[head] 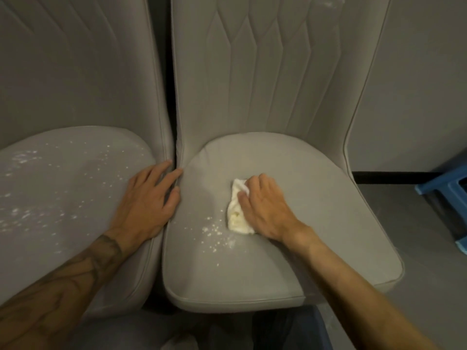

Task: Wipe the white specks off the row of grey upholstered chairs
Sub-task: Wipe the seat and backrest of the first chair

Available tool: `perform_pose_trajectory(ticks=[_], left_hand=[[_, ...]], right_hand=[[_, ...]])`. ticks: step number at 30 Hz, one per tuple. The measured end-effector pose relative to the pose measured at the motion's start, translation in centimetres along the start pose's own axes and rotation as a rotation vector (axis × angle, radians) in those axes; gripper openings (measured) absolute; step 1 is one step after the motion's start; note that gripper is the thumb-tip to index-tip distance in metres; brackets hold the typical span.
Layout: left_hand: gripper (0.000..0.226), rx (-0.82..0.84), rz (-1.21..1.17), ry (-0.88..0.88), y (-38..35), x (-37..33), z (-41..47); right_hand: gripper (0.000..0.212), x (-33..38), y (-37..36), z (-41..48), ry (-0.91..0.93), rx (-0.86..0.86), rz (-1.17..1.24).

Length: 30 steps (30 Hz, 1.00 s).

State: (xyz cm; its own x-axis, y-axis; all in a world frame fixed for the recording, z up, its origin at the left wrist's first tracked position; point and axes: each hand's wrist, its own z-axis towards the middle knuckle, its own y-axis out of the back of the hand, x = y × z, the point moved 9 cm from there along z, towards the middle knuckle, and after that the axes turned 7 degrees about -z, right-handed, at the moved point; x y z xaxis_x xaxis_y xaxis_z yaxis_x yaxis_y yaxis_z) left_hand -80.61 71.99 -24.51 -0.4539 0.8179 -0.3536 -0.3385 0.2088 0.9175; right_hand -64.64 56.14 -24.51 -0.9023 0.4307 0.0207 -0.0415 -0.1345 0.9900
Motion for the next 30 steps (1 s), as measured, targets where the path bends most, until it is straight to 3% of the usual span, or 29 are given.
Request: perform_pose_trajectory(ticks=[4,10,14,16,22,28,30], left_hand=[[0.058,0.003,0.001,0.002,-0.1,0.1,0.1],[0.058,0.000,0.014,0.003,-0.1,0.1,0.2],[0.059,0.012,0.019,0.016,-0.3,0.3,0.4],[0.059,0.012,0.017,0.012,-0.4,0.3,0.4],[0.055,-0.007,0.019,-0.001,-0.5,0.5,0.4],[0.050,-0.018,0.022,-0.019,-0.5,0.7,0.4],[0.050,-0.015,0.019,-0.017,-0.4,0.6,0.3]], right_hand=[[0.030,3.4,0.3,-2.9,0.223,-0.007,0.157],[0.036,-3.5,-0.2,3.3,-0.104,0.050,-0.078],[0.035,4.1,-0.5,0.7,0.168,-0.019,0.129],[0.035,4.7,-0.4,0.0,0.259,0.001,0.150],[0.037,-0.7,-1.4,7.3,-0.021,0.068,-0.101],[0.034,7.7,-0.9,1.7,0.317,-0.024,0.179],[0.032,6.1,-1.1,2.8,0.280,-0.001,0.155]])
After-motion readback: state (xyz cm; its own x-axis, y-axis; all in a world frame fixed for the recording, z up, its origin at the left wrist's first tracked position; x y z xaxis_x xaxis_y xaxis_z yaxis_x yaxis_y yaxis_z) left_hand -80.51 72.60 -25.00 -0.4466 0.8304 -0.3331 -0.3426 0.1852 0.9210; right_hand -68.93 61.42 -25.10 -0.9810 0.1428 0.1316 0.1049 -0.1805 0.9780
